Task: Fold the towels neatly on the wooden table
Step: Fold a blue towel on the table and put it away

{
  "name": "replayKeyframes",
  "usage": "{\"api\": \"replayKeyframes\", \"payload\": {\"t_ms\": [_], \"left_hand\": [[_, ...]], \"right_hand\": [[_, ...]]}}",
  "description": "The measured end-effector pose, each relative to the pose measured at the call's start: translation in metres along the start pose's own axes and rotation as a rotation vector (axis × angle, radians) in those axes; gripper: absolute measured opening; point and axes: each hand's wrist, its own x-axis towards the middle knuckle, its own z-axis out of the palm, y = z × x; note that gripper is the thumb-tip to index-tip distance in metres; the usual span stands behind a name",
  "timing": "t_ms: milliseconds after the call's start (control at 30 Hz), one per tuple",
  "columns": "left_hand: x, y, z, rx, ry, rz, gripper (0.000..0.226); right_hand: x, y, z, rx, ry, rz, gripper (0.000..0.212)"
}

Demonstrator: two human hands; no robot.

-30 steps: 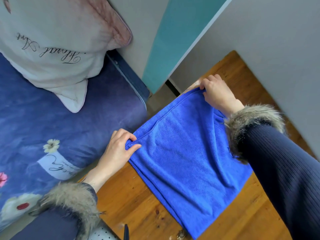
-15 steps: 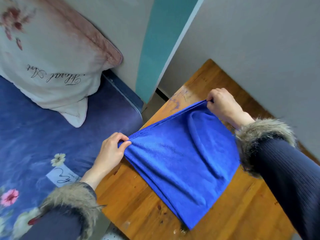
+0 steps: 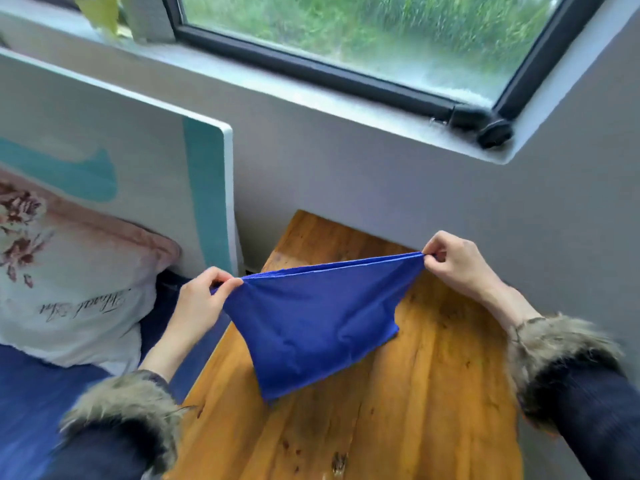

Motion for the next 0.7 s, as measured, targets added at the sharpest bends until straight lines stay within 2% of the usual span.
{"api": "replayKeyframes", "payload": {"t_ms": [167, 333, 400, 500, 633, 700], "left_hand": [[-0.009, 0.069, -0.002, 0.000, 0.026, 0.122, 0.018], [-0.019, 0.109, -0.001, 0.035, -0.075, 0.244, 0.017], [-0.020, 0.117, -0.001, 0.049, -0.119, 0.300, 0.023], [-0.021, 0.128, 0.003, 0.079, -0.175, 0.369, 0.029], [-0.020, 0.141, 0.011, 0.084, -0.169, 0.395, 0.020], [-0.016, 0.143, 0.013, 0.076, -0.177, 0.388, 0.019]], "right_hand": [[-0.050, 0.015, -0.066, 0.183, 0.165, 0.060, 0.025], [-0.098, 0.032, -0.100, 0.304, 0.244, 0.108, 0.029], [-0.114, 0.036, -0.108, 0.339, 0.260, 0.117, 0.031], [-0.135, 0.042, -0.115, 0.290, 0.202, 0.135, 0.030], [-0.154, 0.048, -0.115, 0.071, 0.166, 0.134, 0.021], [-0.158, 0.049, -0.116, 0.063, 0.195, 0.155, 0.019]]}}
